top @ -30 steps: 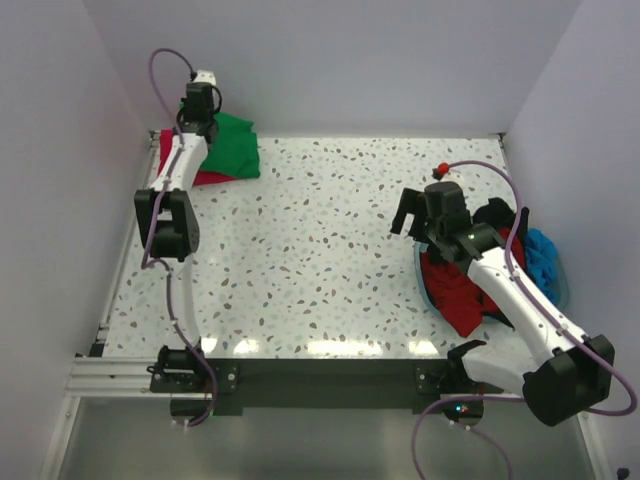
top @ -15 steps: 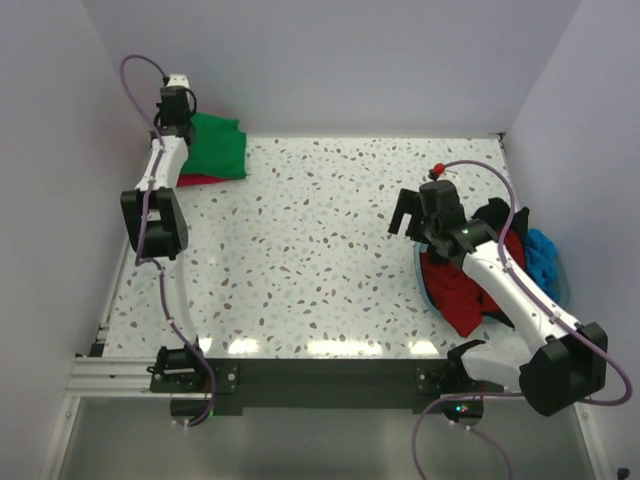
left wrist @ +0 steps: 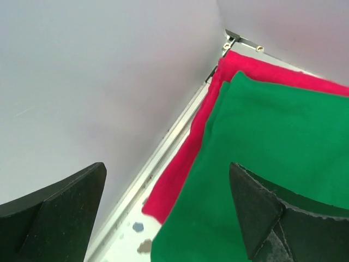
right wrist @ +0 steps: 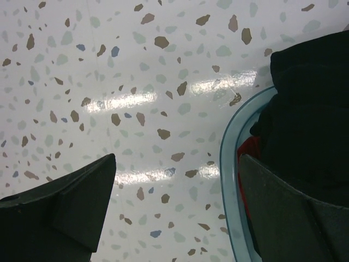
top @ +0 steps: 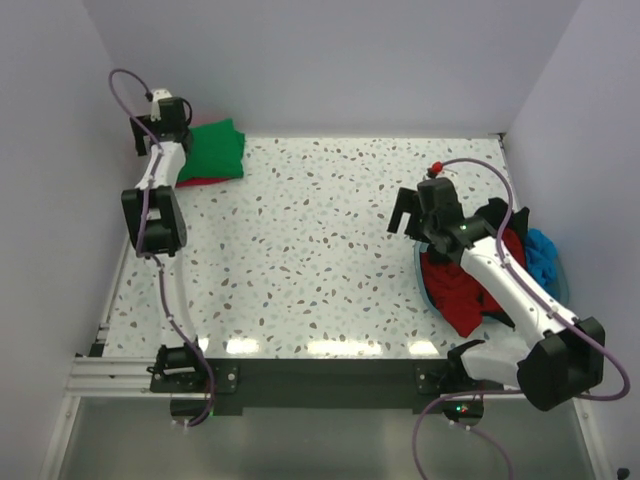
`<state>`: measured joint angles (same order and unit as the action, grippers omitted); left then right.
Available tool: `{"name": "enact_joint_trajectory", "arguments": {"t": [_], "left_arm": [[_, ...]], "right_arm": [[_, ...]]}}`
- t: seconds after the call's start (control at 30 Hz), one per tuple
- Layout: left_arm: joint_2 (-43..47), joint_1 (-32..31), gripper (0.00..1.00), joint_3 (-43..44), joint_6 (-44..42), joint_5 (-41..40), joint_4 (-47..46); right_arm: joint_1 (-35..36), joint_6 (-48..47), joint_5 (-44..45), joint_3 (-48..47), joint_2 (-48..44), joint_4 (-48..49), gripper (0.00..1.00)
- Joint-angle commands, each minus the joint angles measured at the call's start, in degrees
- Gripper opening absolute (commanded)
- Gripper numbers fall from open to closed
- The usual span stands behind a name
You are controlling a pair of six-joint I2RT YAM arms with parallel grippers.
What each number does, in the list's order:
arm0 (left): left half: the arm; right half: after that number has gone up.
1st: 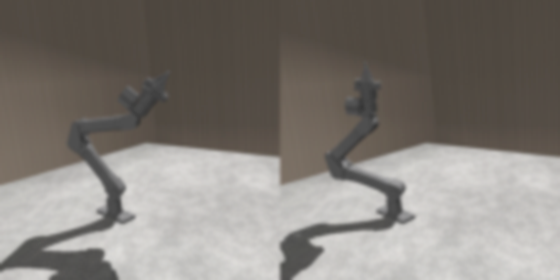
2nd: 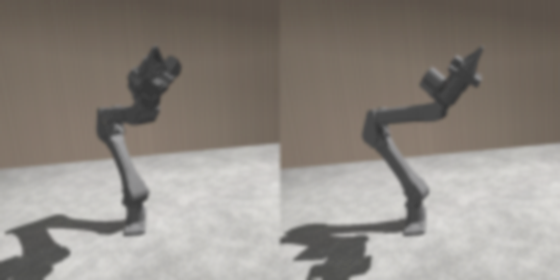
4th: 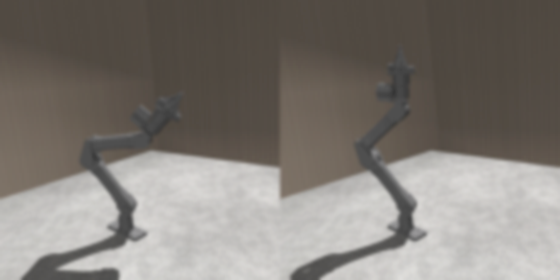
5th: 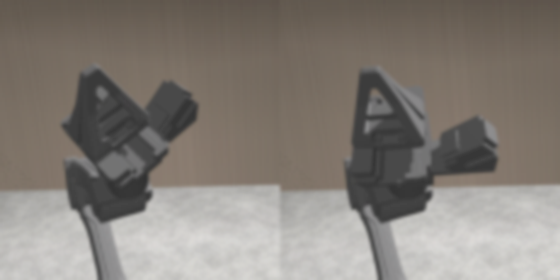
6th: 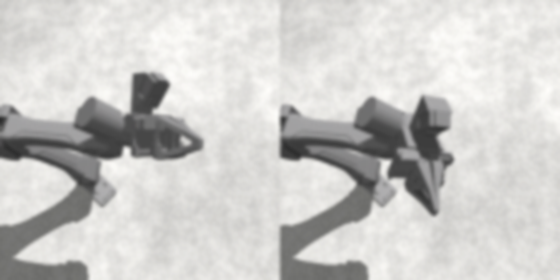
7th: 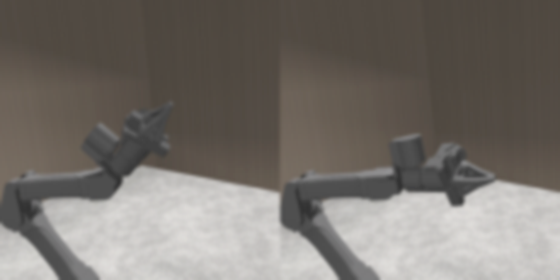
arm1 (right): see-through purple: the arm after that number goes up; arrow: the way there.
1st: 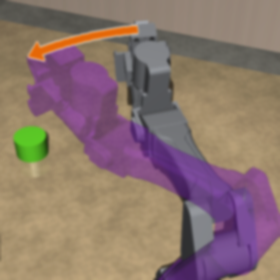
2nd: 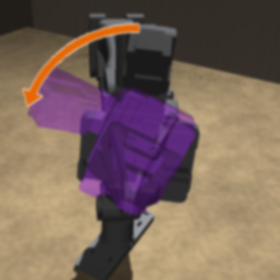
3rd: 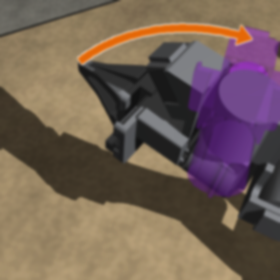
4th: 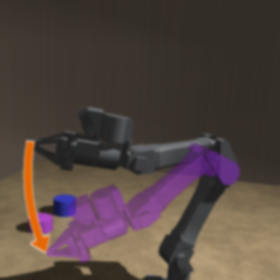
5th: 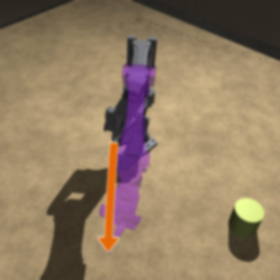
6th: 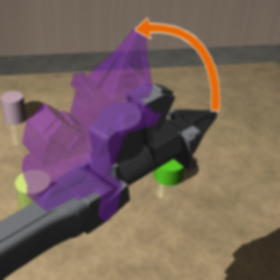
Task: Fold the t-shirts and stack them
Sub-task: Neatly place the folded tshirt to the corner
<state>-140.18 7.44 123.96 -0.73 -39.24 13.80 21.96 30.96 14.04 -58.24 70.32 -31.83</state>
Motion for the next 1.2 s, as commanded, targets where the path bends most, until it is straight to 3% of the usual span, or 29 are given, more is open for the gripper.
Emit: {"name": "enact_joint_trajectory", "arguments": {"t": [0.0,0.07,0.2,0.3,0.33,0.53,0.63,0.9,1.17], "left_arm": [[11.5,0.5,1.00,1.8,8.7,-0.7,2.7],[15.6,0.3,1.00,-0.1,13.5,6.8,6.7],[28.6,-1.8,1.00,-7.0,24.1,13.8,16.1],[39.3,-5.7,1.00,-20.6,31.2,20.2,18.5],[42.3,-7.0,1.00,-29.6,32.3,20.6,17.5],[66.8,-26.3,1.00,-64.5,41.1,24.2,8.7],[74.5,-33.3,1.00,-72.7,47.6,21.4,13.4],[82.2,-35.3,1.00,-77.2,53.6,8.1,33.6],[86.2,-35.3,1.00,-77.8,52.1,8.6,31.1]], "right_arm": [[0.0,0.2,1.7,-2.8,-3.2,-1.8,0.99],[-0.2,0.2,2.1,-3.0,-4.7,-3.1,0.99],[-0.1,0.3,2.6,-2.5,-6.7,-6.5,0.99],[-0.1,0.9,2.0,-0.4,-9.2,-8.0,0.99],[-0.1,1.1,1.4,0.3,-10.1,-8.2,0.99],[-0.1,-1.5,-4.0,6.1,-18.2,-6.4,0.99],[0.0,-2.0,-7.5,9.5,-21.0,-4.9,0.99],[0.0,1.3,-8.2,17.6,-25.5,0.6,0.99],[0.0,1.1,-7.5,17.2,-25.9,0.3,0.99]]}}
